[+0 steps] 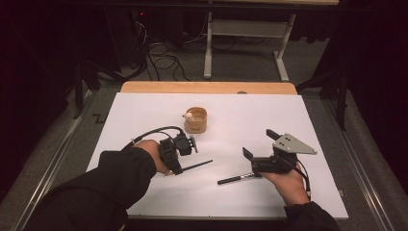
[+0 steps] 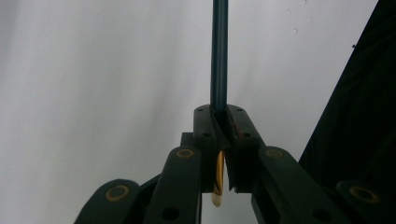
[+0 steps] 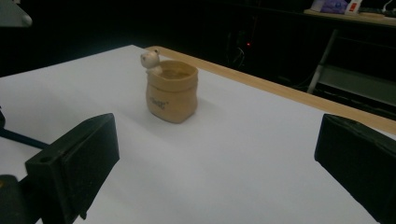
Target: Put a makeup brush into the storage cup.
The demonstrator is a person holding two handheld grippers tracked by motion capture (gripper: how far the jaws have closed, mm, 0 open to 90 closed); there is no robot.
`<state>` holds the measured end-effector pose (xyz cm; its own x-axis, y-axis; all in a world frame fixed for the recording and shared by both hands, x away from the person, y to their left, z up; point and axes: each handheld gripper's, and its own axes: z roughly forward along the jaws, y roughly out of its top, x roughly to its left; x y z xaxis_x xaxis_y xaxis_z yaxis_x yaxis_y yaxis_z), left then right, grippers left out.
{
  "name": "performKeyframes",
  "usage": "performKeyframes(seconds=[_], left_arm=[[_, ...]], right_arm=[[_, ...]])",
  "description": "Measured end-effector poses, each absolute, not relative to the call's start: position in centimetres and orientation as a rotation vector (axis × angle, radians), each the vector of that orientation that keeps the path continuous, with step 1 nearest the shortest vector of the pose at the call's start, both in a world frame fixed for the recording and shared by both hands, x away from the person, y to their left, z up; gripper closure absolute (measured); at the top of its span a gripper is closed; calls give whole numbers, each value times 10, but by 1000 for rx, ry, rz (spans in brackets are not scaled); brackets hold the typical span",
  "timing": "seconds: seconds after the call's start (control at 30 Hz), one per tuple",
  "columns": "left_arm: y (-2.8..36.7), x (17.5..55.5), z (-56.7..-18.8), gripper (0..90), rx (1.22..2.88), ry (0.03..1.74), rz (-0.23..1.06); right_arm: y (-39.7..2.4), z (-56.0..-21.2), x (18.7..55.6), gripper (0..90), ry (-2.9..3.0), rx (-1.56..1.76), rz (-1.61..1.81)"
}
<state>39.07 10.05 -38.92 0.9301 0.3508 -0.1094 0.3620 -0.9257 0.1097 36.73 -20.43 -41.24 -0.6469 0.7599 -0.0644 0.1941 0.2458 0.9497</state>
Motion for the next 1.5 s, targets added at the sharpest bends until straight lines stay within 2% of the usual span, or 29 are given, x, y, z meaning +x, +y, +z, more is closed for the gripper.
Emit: performKeyframes(seconds=[0.37, 0.73, 0.9, 1.07, 1.5], left_arm=[[100, 391, -392, 841, 2950, 534, -144], [93, 387, -398, 841, 2956, 495, -157], [94, 388, -397, 841, 2952, 500, -159], [96, 387, -394, 841, 2959, 499, -161], [103, 389, -387, 842, 2974, 522, -171]], right_arm=[[-173, -404, 384, 25, 2020, 837, 1452], [-182, -420, 380, 45, 2049, 860, 1478], [-186, -421, 378, 78, 2047, 838, 1445], [-185, -418, 369, 159, 2070, 724, 1364], [-164, -423, 356, 199, 2182, 551, 1223]])
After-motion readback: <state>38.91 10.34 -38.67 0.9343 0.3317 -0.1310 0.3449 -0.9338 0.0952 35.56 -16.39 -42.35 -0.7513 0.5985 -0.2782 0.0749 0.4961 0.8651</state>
